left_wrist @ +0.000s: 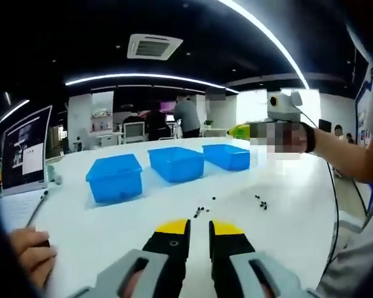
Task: Pick up the resistors one by one and place each resistor into its matching bin, sorting the parts by color and model until every resistor is separated into the correct bin for its type
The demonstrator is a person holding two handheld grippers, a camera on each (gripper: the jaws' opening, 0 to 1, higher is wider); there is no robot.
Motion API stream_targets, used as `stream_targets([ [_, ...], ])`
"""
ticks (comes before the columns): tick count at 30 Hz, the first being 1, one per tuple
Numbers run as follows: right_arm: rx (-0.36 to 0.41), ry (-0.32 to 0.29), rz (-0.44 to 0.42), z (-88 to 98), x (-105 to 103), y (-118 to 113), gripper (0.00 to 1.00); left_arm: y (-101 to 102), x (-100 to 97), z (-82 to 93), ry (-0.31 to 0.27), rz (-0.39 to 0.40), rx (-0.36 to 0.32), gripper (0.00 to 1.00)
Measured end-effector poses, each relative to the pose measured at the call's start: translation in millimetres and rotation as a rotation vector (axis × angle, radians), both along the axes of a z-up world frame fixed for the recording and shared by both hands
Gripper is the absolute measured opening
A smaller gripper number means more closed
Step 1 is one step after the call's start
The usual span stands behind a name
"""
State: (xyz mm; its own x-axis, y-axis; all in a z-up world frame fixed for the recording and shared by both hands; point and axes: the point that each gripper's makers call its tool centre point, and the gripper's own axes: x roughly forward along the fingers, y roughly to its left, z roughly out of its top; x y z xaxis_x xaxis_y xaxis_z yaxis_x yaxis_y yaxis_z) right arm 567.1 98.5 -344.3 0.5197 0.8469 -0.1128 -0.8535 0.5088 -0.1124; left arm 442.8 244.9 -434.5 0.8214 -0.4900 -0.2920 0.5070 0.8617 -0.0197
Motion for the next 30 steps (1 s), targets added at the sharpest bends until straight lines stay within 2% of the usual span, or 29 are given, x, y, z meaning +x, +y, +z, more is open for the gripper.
stream_targets([
  [3,0.076,-0.007,-0.11,9.7,16.2,-27.6,0.05,-0.2,0.8,-2.0,0.0,-0.011,0.005,0.15],
  [7,0.146,0.02,-0.326,9.9,49.2,-83.6,0.05,2.8,-2.0,-3.3,0.008,-0.012,0.007,0.15],
  [8,0.155,0.02,-0.345,9.6,54.3,-92.6,0.05,4.3,-3.5,-3.9,0.009,-0.012,0.007,0.15],
  [10,0.157,-0.017,-0.355,13.4,56.9,-105.9,0.05,7.6,-5.5,-6.7,0.017,-0.007,0.008,0.15],
  [11,0.171,-0.036,-0.388,16.4,59.7,-114.7,0.05,9.3,-7.1,-10.4,0.027,-0.002,0.009,0.15],
  [13,0.187,-0.02,-0.448,11.8,65.3,-130.3,0.05,10.3,-9.5,-13.9,0.038,0.002,0.008,0.15],
  [14,0.171,-0.009,-0.474,5.5,68.7,-136.7,0.05,10.3,-10.3,-14.5,0.041,0.003,0.006,0.15],
  [19,0.149,0.008,-0.492,-6.9,76.0,-141.9,0.05,8.3,-10.8,-12.9,0.038,-0.003,0.007,0.15],
  [24,0.138,0.016,-0.496,-9.3,82.0,-139.6,0.05,5.6,-8.7,-7.1,0.023,-0.005,0.002,0.15],
  [30,0.104,0.031,-0.497,-12.8,95.0,-136.1,0.07,3.4,-9.1,-8.0,0.028,-0.006,-0.003,0.15],
])
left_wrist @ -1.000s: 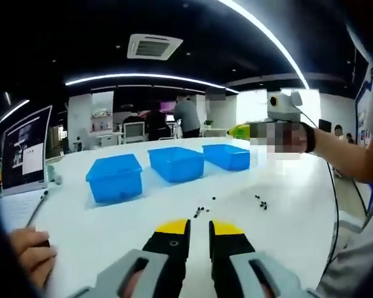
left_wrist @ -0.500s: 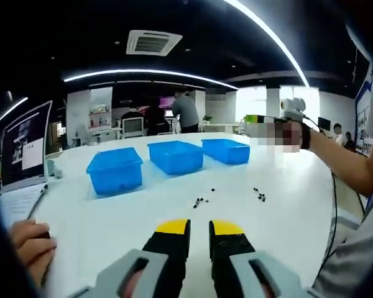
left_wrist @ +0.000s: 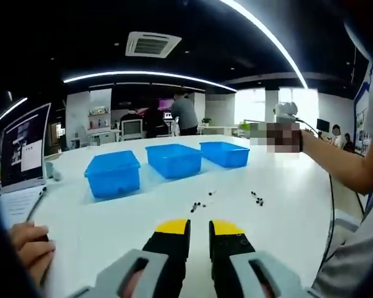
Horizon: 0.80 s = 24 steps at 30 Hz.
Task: Pick up the resistors one by one and place each resistor into its matching bin, sorting the parts by color and model until every resistor is separated into the correct bin for its type
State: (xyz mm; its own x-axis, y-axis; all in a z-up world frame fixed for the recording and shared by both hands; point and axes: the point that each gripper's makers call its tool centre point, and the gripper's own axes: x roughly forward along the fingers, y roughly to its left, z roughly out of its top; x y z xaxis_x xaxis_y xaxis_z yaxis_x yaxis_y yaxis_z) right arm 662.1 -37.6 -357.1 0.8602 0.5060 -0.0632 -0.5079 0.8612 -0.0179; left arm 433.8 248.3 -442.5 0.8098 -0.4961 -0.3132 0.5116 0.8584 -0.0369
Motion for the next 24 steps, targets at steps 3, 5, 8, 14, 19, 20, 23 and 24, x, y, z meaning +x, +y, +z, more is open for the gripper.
stream_targets([
  [3,0.009,-0.002,0.0,-3.7,8.2,-2.0,0.24,0.5,0.3,0.3,-0.001,-0.005,0.004,0.15],
  [5,0.045,0.004,-0.023,-4.5,15.1,-5.8,0.37,2.1,1.0,1.2,-0.003,-0.005,0.005,0.15],
  [8,0.034,-0.008,-0.03,-2.1,14.2,-4.8,0.35,5.1,1.8,2.0,-0.005,0.002,0.007,0.15],
  [14,0.03,0.002,-0.021,-5.8,11.3,-2.7,0.31,7.1,1.8,-1.0,0.001,0.011,0.002,0.15],
  [19,0.021,0.008,-0.013,-8.1,9.0,-2.4,0.28,7.2,1.4,-3.0,0.005,0.012,-0.001,0.15],
  [20,0.016,0.009,-0.009,-8.1,8.3,-2.0,0.27,7.5,1.5,-3.2,0.005,0.013,-0.001,0.15],
  [23,-0.04,0.01,0.009,-10.2,4.5,1.5,0.27,7.8,1.8,-3.8,0.007,0.014,-0.002,0.15],
  [24,-0.057,0.008,0.017,-10.2,3.3,2.8,0.27,7.6,1.7,-4.1,0.007,0.013,-0.002,0.15],
])
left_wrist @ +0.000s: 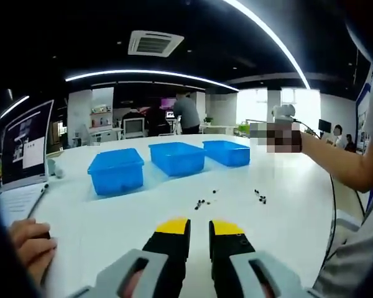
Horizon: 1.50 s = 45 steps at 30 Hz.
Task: Pick up the resistors one by one and place each resistor into its matching bin, sorting the parts by color and model until every resistor is separated into the correct bin for its type
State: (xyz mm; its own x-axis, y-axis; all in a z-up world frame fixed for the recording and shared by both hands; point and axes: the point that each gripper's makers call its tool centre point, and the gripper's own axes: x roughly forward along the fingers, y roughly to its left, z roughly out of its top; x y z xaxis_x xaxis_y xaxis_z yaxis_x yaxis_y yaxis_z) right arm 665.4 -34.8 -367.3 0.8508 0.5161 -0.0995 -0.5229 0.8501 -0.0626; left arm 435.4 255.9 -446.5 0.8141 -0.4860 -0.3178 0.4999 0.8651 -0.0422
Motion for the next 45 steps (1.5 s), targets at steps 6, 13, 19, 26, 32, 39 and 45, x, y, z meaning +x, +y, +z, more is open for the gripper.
stream_targets([
  [6,-0.134,-0.036,0.159,9.8,-18.9,32.5,0.26,-0.9,-0.9,-0.3,-0.002,0.002,0.0,0.15],
  [13,-0.429,0.04,0.377,-2.6,-52.8,82.8,0.24,-4.0,-3.1,-3.2,0.0,0.006,-0.002,0.15],
  [19,-0.551,0.139,0.667,-17.6,-99.4,142.3,0.21,-4.2,-3.8,-3.8,0.001,0.009,-0.007,0.15],
  [26,-0.757,0.303,0.941,-59.9,-151.3,194.8,0.16,-0.4,-2.3,-6.5,-0.002,0.026,-0.017,0.15],
  [32,-0.93,0.348,1.064,-89.0,-173.1,214.2,0.15,0.7,-4.1,-2.6,-0.012,0.029,-0.032,0.15],
  [39,-0.985,0.395,1.093,-109.7,-171.9,227.1,0.14,13.8,-6.7,0.1,-0.025,0.032,-0.035,0.15],
  [45,-0.981,0.416,1.095,-115.1,-172.9,234.7,0.13,19.4,-7.2,-2.4,-0.022,0.047,-0.04,0.15],
])
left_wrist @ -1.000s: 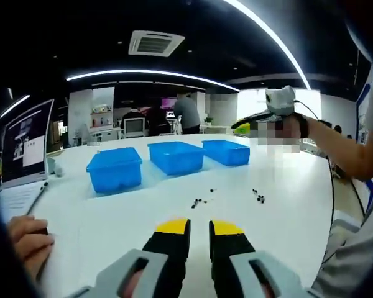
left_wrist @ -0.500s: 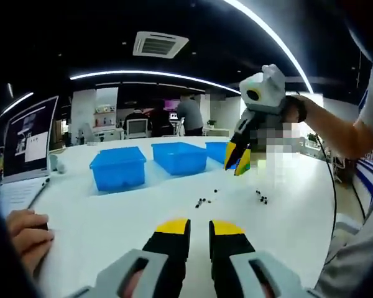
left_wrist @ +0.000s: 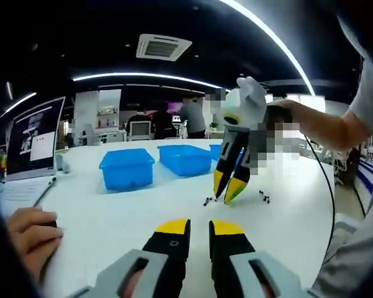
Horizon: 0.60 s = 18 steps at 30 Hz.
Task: Pick up the resistors one by one and place each resistor into its matching bin, sorting the parts by color and model until every resistor is separated into the correct bin for its type
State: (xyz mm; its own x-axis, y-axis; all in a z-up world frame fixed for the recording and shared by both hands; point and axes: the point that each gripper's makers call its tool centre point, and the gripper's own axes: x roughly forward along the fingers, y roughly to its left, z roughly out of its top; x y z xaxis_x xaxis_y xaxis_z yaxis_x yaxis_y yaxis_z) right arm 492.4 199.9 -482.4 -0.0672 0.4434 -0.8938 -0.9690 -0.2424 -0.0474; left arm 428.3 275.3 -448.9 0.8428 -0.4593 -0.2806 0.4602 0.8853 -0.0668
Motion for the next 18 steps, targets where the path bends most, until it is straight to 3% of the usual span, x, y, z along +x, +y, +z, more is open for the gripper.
stream_targets([
  [7,-0.009,0.001,-0.01,-1.5,4.9,3.7,0.04,-0.4,0.6,-4.5,0.009,-0.009,-0.002,0.15],
  [18,0.002,0.011,-0.007,0.8,-0.5,0.4,0.04,8.8,1.5,-8.9,0.016,0.007,-0.003,0.15],
])
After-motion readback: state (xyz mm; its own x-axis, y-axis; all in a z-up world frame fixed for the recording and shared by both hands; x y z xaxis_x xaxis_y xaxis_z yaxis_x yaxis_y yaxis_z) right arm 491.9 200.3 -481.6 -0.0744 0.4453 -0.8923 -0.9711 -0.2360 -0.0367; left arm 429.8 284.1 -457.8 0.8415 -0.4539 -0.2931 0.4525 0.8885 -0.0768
